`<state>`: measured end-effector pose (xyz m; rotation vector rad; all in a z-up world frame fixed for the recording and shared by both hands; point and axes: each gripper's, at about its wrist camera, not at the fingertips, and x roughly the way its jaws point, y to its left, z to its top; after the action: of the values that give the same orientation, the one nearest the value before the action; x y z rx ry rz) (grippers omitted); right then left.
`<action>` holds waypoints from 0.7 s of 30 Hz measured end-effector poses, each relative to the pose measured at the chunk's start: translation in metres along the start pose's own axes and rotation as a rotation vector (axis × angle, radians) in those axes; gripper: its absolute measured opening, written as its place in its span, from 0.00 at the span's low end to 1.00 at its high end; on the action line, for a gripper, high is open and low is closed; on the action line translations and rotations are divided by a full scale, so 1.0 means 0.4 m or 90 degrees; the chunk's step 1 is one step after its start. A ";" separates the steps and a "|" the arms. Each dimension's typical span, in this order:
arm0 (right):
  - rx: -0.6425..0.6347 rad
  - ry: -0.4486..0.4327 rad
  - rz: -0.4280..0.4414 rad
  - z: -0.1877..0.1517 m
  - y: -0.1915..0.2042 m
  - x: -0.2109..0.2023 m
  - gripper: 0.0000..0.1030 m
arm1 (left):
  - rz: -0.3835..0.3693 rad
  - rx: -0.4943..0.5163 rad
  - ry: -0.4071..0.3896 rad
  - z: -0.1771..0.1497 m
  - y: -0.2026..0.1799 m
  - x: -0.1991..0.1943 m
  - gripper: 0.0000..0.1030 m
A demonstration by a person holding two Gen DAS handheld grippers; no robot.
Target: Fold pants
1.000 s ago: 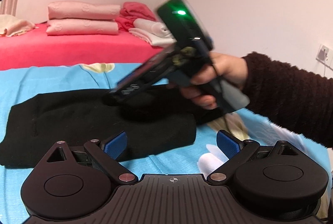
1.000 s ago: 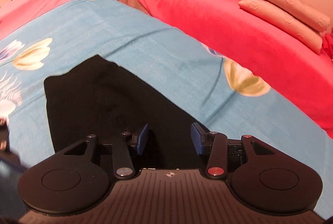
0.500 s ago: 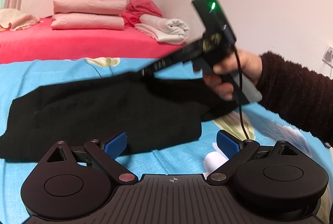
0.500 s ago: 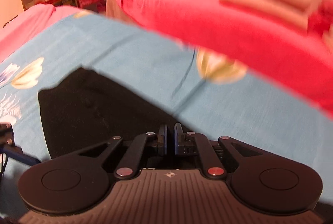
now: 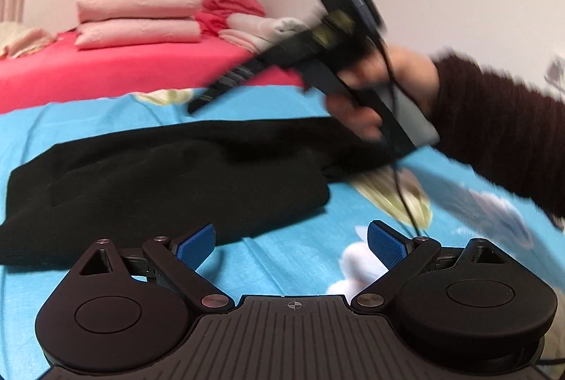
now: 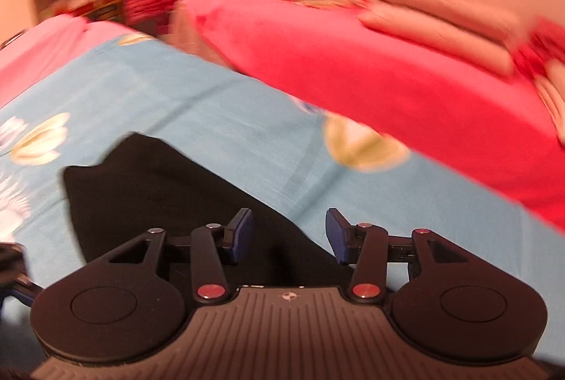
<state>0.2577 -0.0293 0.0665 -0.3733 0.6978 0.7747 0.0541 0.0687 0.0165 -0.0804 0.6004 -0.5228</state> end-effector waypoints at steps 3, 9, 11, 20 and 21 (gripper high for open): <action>-0.044 0.006 0.057 0.063 0.084 0.037 0.63 | -0.008 0.038 0.001 -0.007 -0.023 0.000 1.00; -0.141 0.055 0.099 0.153 0.264 0.210 0.43 | -0.016 0.044 -0.002 -0.014 -0.026 -0.008 1.00; -0.165 0.086 0.093 0.154 0.307 0.261 0.05 | -0.016 0.037 -0.001 -0.013 -0.019 -0.008 1.00; -0.169 0.098 0.029 0.137 0.272 0.239 0.19 | 0.031 0.026 0.005 -0.005 -0.004 0.000 1.00; -0.153 0.085 0.027 0.128 0.244 0.203 0.28 | 0.048 0.025 0.000 -0.003 0.001 -0.003 1.00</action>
<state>0.2489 0.1049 0.0414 -0.6348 0.7413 0.8833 0.0525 0.0697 0.0160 -0.0208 0.5902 -0.4605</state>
